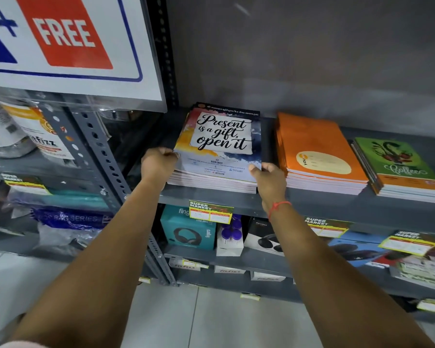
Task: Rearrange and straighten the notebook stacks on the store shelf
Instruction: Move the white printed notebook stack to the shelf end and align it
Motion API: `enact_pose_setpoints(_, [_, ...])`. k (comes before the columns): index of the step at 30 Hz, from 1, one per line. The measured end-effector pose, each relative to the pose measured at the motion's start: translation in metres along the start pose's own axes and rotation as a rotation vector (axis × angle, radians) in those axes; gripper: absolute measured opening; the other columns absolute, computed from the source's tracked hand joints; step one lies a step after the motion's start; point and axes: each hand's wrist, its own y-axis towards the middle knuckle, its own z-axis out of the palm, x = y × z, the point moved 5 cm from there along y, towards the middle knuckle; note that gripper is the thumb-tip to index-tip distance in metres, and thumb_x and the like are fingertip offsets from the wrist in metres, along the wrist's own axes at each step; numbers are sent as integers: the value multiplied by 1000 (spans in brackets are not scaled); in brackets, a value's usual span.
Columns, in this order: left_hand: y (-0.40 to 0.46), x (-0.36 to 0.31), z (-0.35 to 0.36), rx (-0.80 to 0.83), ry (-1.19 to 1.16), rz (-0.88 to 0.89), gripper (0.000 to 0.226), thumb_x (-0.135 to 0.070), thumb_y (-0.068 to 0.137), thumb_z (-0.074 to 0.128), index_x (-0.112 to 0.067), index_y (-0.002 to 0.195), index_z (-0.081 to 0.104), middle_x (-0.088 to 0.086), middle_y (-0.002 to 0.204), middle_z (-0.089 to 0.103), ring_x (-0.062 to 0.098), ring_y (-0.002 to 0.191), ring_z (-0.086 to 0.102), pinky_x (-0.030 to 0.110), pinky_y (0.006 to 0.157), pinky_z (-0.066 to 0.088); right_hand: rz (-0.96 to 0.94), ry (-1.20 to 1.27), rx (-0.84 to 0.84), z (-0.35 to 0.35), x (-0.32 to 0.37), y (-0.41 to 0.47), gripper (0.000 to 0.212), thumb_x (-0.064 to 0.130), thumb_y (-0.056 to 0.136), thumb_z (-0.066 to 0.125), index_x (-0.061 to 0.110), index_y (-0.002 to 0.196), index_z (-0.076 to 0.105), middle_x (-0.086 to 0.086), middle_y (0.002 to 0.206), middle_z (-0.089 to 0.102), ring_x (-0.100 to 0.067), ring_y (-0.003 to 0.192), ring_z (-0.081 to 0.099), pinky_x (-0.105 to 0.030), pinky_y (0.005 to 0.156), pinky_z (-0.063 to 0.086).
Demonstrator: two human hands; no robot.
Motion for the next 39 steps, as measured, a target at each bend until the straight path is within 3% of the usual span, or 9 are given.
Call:
enact_pose_setpoints(5, [-16,14,-10,-80,-125,4,24,-11,88,53,-9,104,71,10,113,70,12,88,55,22,77,40,-84,26,95,-4,-7,-20,55,23,88,59,8,138,42,-6,143,47,-20,133,42,-25,107,31])
enact_pose_setpoints(11, [-35,40,1,24,-423,-24,42,-11,87,60,-6,129,53,9,132,58,18,120,55,33,109,39,-145,19,187,-1,-25,-36,72,21,83,66,17,145,29,0,142,48,-16,131,44,-18,101,30])
enact_pose_setpoints(15, [-34,45,5,14,-507,-7,45,-6,87,59,-5,131,50,9,131,58,12,111,55,21,101,42,-170,21,161,0,-24,-32,67,19,85,64,15,143,32,-1,148,40,-17,135,39,-17,101,27])
enact_pose_setpoints(20, [-32,48,5,-47,-512,18,41,-4,86,60,-5,127,55,9,129,61,14,111,58,29,107,41,-188,32,141,1,-25,-28,63,17,84,64,14,141,36,-1,146,43,-14,135,39,-17,102,28])
enact_pose_setpoints(24, [-33,48,5,-83,-445,67,41,-4,84,62,-6,124,57,7,127,62,9,108,57,22,102,43,-193,22,169,-1,-24,-26,63,14,85,64,13,141,36,1,141,49,0,117,40,-15,99,31])
enact_pose_setpoints(29, [-27,52,5,-88,-452,78,41,-3,82,64,-8,123,59,7,127,62,8,106,59,7,87,48,-187,49,163,-3,-23,-24,63,12,82,67,12,139,39,-1,138,52,3,113,43,-15,98,34])
enact_pose_setpoints(33, [-27,52,3,-96,-434,85,41,-4,81,66,-7,121,60,8,125,63,16,113,60,27,103,45,-184,80,128,-4,-23,-27,61,10,80,69,10,136,44,-1,137,53,2,113,45,-18,102,36])
enact_pose_setpoints(37, [-28,50,0,-72,-322,133,44,-4,80,67,-7,122,59,7,128,62,11,111,57,25,103,43,-196,19,156,-5,-20,-29,60,12,81,68,14,137,44,28,113,54,8,102,52,-10,94,40])
enact_pose_setpoints(39, [-28,49,1,-51,-301,159,45,-1,80,66,-6,124,57,7,131,59,9,114,55,25,106,41,-204,-39,169,-5,-18,-29,64,15,82,67,18,139,39,29,107,50,6,100,49,-13,95,39])
